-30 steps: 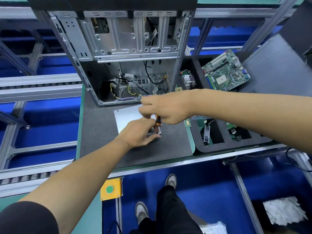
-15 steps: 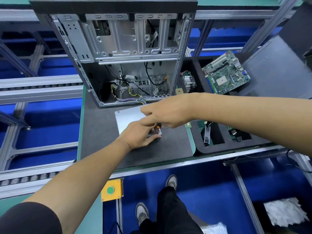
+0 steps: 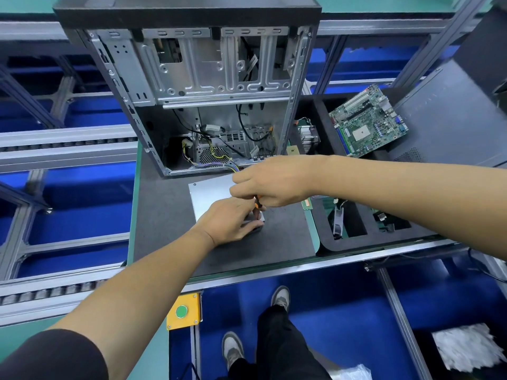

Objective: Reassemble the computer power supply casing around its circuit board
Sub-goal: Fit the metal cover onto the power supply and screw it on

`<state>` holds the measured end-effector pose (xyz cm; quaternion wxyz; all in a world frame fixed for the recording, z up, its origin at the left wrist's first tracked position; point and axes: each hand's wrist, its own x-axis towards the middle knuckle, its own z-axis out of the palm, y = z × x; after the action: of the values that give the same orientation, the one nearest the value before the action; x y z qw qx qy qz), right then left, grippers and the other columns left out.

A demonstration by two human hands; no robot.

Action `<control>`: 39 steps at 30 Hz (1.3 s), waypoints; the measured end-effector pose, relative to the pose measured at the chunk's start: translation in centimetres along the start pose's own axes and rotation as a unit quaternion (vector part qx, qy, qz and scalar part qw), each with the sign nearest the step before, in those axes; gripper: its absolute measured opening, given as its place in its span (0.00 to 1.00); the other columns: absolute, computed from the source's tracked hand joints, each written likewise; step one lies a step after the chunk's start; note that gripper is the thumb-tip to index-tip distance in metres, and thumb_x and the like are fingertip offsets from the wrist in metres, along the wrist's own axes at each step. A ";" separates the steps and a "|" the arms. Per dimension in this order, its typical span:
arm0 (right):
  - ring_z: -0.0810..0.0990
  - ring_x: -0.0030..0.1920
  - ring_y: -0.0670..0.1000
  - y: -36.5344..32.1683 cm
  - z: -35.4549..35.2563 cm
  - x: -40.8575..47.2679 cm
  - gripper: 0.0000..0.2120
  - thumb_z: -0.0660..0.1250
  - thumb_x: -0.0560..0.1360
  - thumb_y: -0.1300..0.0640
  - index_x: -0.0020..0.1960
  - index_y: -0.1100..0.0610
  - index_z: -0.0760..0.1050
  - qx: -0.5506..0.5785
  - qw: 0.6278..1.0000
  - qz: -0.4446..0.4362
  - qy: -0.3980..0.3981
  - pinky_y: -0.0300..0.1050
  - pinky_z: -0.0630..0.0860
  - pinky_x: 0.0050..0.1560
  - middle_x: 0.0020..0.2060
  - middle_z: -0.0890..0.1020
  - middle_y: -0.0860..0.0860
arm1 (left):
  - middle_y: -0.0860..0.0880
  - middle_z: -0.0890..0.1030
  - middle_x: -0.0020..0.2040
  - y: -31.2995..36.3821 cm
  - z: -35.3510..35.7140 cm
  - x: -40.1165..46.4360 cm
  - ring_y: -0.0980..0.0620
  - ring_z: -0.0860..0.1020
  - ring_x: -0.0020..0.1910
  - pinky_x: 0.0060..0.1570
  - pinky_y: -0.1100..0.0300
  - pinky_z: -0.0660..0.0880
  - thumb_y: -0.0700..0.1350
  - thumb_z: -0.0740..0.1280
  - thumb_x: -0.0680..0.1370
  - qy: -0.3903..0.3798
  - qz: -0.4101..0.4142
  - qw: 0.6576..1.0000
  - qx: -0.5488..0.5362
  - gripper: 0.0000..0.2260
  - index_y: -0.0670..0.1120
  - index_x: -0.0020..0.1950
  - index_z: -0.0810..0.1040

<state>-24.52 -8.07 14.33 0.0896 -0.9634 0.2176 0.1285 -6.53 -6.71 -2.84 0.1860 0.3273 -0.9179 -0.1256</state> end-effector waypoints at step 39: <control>0.76 0.40 0.58 -0.2 0.6 -0.6 0.09 0.52 0.79 0.50 0.57 0.51 0.64 -0.157 0.988 -0.006 0.009 0.50 0.69 0.29 0.41 0.71 0.49 | 0.58 0.79 0.45 -0.3 0.4 0.0 0.50 0.77 0.43 0.34 0.59 0.67 0.63 0.65 0.76 -0.022 0.000 1.000 -0.001 0.12 0.57 0.50 0.71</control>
<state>-25.09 -7.53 13.99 -0.0642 -0.9679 0.1896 0.1518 -6.53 -6.92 -3.32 0.1665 0.3241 -0.9216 -0.1340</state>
